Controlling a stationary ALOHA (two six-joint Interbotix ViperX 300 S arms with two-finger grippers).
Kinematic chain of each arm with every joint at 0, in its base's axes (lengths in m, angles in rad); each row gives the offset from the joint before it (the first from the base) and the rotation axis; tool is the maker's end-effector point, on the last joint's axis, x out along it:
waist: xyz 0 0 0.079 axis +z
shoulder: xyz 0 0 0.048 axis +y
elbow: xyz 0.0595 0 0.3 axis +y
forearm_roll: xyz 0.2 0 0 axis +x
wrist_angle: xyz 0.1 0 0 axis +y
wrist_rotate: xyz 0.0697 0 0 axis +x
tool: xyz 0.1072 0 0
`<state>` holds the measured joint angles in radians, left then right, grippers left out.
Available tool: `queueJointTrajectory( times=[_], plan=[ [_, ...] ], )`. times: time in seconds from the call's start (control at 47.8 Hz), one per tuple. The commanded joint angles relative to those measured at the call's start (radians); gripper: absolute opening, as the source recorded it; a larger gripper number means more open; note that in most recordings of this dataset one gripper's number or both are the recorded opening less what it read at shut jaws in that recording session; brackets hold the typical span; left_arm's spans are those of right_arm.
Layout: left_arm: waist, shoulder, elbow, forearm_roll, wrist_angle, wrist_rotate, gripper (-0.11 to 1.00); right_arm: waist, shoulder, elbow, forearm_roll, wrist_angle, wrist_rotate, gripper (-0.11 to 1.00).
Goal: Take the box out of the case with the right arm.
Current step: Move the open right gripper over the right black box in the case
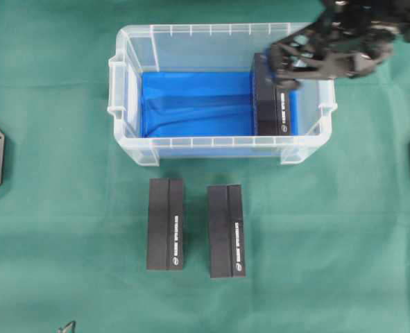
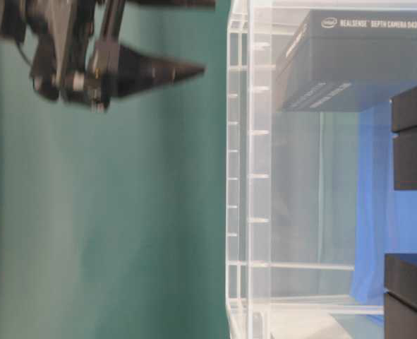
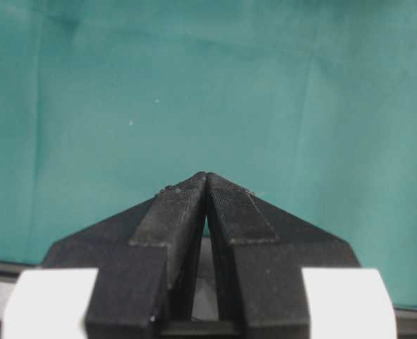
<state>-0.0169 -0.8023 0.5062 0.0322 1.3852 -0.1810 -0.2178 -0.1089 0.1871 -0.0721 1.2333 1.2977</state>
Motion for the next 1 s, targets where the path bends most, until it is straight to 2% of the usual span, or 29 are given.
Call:
queueJointTrajectory(
  times=[0.0,0.167,0.397,0.983],
  plan=[
    [0.003,0.0,-0.011,0.003,-0.005,0.002,0.02,0.012,0.021,-0.063,0.002,-0.005,0.002,0.89],
    [0.003,-0.003,-0.011,0.003,-0.003,0.002,0.02,0.018,0.066,-0.104,0.002,0.008,0.006,0.9],
    [0.003,-0.021,-0.008,0.003,-0.005,0.002,0.02,0.018,0.067,-0.101,-0.002,0.051,0.028,0.9],
    [0.003,-0.023,-0.008,0.003,-0.005,0.002,0.02,0.018,0.08,-0.098,-0.008,0.034,0.046,0.9]
  ],
)
